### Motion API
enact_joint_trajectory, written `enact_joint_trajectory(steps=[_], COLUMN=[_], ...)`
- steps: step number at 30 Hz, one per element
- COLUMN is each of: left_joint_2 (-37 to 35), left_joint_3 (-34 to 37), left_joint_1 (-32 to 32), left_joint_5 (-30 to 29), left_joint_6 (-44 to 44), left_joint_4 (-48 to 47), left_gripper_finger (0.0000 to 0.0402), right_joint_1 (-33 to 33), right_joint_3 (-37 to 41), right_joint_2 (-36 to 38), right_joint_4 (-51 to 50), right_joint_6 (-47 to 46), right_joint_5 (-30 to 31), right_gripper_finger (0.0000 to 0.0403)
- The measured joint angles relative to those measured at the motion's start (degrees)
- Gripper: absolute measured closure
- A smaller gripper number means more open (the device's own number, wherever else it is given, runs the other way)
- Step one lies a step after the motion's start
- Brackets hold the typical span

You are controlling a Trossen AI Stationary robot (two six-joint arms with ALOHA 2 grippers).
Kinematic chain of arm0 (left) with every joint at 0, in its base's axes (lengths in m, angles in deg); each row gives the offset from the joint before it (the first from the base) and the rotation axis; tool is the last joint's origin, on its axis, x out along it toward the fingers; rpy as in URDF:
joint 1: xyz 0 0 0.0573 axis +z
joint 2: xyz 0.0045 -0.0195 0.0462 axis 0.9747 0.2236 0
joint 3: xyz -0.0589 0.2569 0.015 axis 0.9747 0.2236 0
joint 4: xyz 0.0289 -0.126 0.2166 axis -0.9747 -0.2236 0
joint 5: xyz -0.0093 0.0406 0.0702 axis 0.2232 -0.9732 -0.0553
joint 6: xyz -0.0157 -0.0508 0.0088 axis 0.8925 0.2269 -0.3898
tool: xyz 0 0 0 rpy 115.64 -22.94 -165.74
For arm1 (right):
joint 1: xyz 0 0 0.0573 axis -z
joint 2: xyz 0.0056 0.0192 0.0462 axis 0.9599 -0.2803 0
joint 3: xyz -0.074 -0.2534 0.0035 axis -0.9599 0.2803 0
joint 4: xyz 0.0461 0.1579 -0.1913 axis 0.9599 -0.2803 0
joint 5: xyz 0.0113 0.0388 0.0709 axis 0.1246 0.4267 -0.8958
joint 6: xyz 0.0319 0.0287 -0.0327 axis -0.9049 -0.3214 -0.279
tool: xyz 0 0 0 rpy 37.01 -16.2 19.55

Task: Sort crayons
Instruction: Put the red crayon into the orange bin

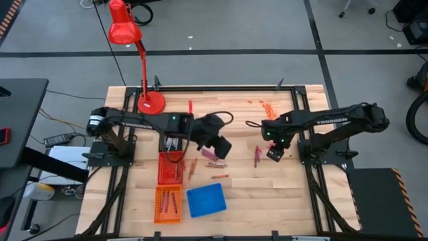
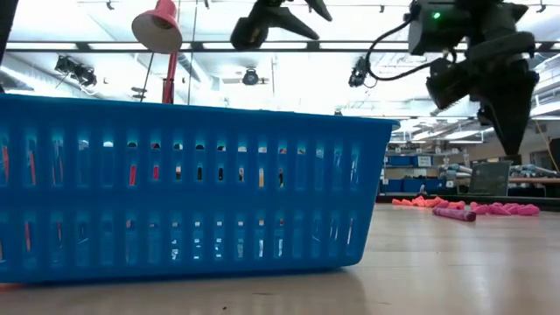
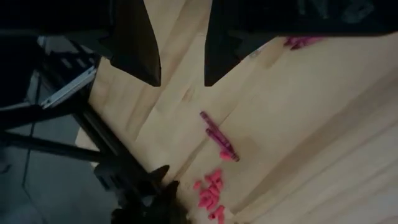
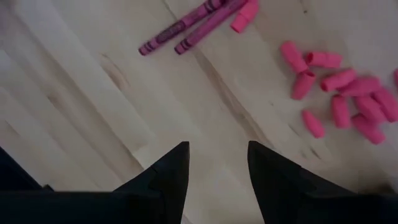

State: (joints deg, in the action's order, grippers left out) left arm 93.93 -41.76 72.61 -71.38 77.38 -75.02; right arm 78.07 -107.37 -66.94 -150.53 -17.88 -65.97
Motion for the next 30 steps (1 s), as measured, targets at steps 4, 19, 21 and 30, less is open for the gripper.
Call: enact_joint_trajectory(steps=[4, 19, 21, 30], left_joint_2=[-1.20, -5.23, -5.23, -7.41], left_joint_3=[0.03, 0.05, 0.05, 0.01], left_joint_1=[0.78, 5.75, 5.70, 5.92], left_joint_5=[0.20, 0.00, 0.20, 0.29], left_joint_6=[-1.88, -10.59, -10.56, -9.50], left_joint_4=[-0.94, -1.21, -1.26, 0.12], left_gripper_finger=[0.0267, 0.0267, 0.0267, 0.0267], right_joint_1=[-0.17, -0.98, -0.98, -2.14], right_joint_3=[5.28, 13.57, 13.57, 13.57], right_joint_2=[3.75, 9.66, 9.49, 8.93], right_joint_4=[4.00, 4.08, 4.00, 6.37], right_joint_6=[-6.41, -15.01, -14.46, -11.85], right_joint_5=[-1.83, -2.71, -3.10, -1.65], right_gripper_finger=[0.0236, 0.0236, 0.0236, 0.0217])
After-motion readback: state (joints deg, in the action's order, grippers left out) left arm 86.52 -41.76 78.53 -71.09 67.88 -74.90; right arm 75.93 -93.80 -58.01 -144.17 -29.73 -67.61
